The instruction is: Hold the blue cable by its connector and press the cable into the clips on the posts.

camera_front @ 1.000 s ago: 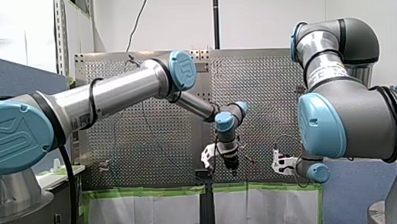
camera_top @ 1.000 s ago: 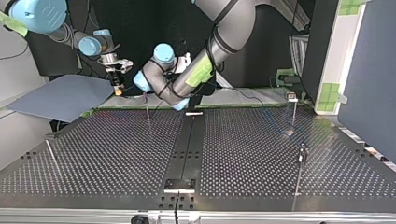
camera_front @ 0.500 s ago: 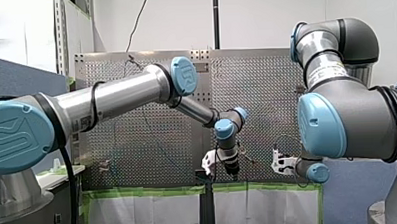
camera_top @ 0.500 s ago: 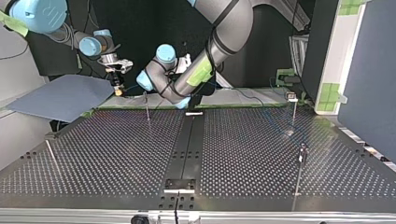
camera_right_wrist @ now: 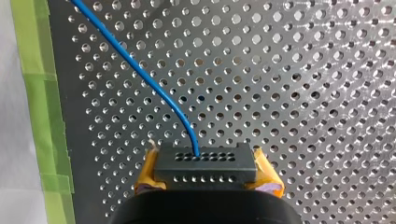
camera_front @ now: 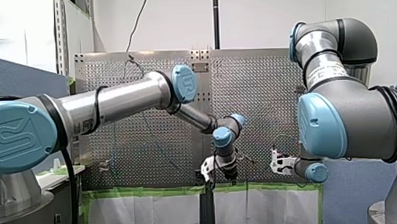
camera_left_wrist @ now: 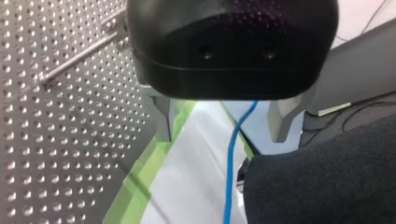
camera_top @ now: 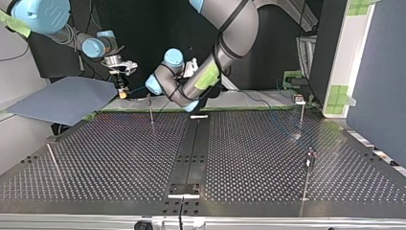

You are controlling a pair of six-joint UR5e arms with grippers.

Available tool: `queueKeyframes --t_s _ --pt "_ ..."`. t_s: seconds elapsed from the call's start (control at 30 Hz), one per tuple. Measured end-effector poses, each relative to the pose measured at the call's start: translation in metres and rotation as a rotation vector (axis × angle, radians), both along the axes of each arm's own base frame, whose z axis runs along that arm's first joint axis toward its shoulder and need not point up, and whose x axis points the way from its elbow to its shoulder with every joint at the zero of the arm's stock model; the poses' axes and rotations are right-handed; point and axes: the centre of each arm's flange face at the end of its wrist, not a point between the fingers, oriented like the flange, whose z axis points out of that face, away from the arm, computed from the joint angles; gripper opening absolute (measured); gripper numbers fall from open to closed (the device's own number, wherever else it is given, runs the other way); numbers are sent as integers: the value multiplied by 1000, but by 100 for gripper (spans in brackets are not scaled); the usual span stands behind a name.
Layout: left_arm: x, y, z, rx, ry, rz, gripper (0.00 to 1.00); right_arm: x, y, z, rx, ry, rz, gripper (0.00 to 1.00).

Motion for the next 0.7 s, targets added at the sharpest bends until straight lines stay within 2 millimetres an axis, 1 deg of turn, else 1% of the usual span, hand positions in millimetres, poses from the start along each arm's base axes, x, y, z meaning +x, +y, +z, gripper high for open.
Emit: queueKeyframes --t_s 0.3,0.47,0.7 --pt "8 -2 -32 -7 4 10 100 -1 -1 0 -1 2 -9 0" --pt "16 4 -55 0 2 27 100 -1 -1 0 -2 3 -10 0" --pt "19 15 -69 39 -17 39 100 -1 -2 1 -5 4 -10 0"
